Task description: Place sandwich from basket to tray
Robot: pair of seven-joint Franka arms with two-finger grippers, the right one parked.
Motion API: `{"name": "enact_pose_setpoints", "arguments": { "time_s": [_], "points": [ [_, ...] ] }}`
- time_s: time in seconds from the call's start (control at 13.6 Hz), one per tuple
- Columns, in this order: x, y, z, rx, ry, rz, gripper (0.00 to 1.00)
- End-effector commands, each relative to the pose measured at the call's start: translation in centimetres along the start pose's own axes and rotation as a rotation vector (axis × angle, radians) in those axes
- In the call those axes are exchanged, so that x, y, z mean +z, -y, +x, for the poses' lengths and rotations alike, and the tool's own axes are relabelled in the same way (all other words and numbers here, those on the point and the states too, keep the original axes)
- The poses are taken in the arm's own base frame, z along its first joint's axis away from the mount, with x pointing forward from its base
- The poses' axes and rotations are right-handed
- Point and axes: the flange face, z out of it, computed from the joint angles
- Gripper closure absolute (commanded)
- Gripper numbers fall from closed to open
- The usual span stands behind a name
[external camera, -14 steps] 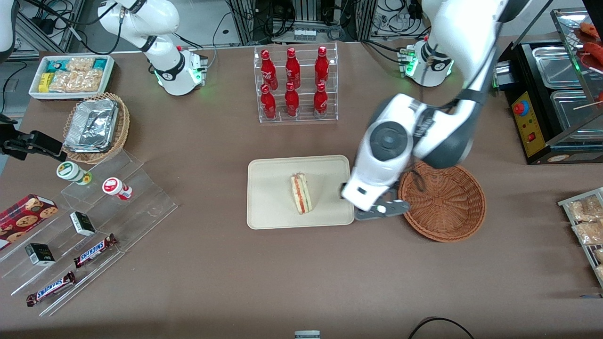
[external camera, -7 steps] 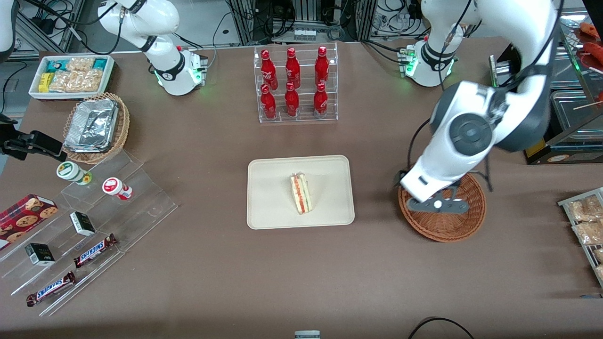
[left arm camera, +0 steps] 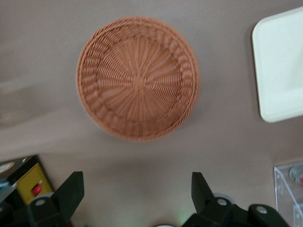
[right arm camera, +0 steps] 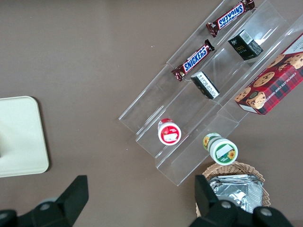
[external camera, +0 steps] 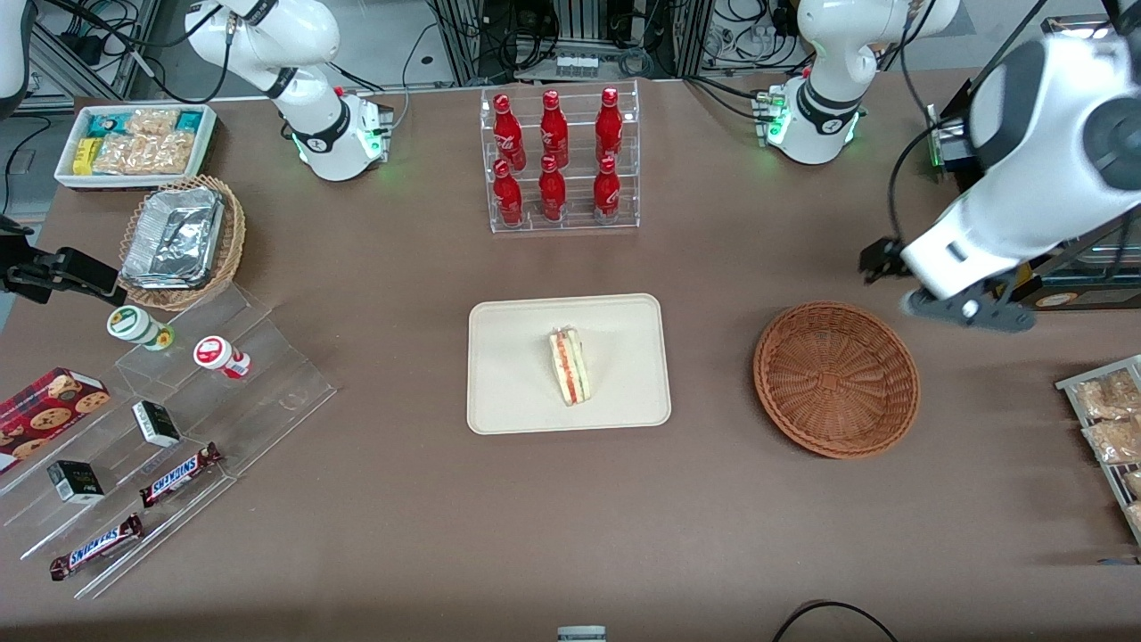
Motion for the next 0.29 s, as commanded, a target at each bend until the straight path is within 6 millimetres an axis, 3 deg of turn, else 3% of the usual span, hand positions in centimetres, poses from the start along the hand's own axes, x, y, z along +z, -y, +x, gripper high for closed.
{"name": "enact_pose_setpoints", "arguments": {
  "time_s": [0.0,0.22],
  "points": [
    [-3.6,2.4,-2.2,0.000,0.013,-0.026,0.00],
    [-6.6,3.2,-3.5,-0.015,0.004,-0.015,0.00]
  ]
}}
